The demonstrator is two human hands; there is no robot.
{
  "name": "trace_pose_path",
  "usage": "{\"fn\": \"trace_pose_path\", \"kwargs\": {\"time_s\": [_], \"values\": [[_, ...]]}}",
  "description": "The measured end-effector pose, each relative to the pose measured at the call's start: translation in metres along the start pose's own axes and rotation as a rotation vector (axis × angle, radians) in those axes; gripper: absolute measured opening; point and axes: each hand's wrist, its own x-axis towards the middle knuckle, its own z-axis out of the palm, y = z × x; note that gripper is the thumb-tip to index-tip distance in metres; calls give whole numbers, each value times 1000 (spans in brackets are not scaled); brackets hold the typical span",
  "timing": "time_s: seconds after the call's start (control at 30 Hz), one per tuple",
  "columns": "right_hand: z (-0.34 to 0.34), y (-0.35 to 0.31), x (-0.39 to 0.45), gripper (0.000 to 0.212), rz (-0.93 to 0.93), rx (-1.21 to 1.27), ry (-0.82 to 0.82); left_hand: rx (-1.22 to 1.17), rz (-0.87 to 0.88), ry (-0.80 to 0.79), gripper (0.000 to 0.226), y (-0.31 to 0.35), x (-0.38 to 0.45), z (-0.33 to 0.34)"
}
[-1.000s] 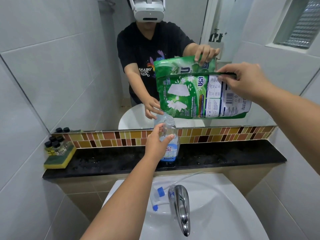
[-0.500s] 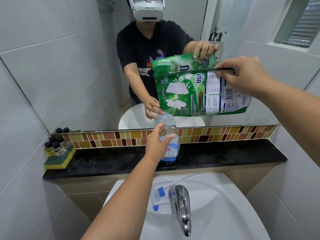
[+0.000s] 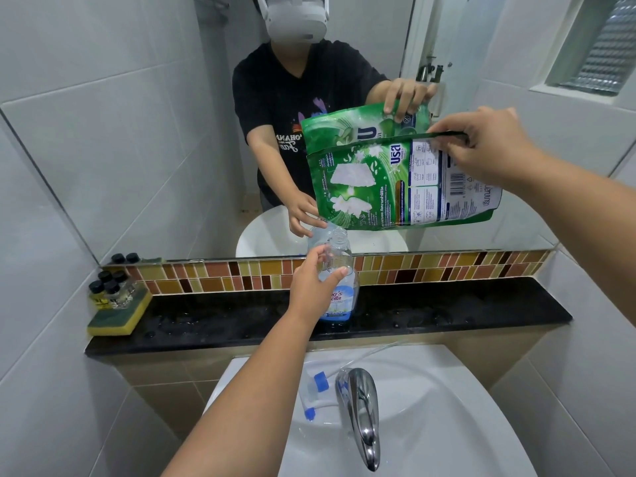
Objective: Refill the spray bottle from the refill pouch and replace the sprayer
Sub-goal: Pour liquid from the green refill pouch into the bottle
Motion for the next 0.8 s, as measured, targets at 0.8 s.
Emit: {"fn": "trace_pose_path", "kwargs": {"time_s": [0.8], "values": [[-9, -9, 4, 22, -35, -44, -20, 0, 23, 11, 46, -6, 2, 2]]}}
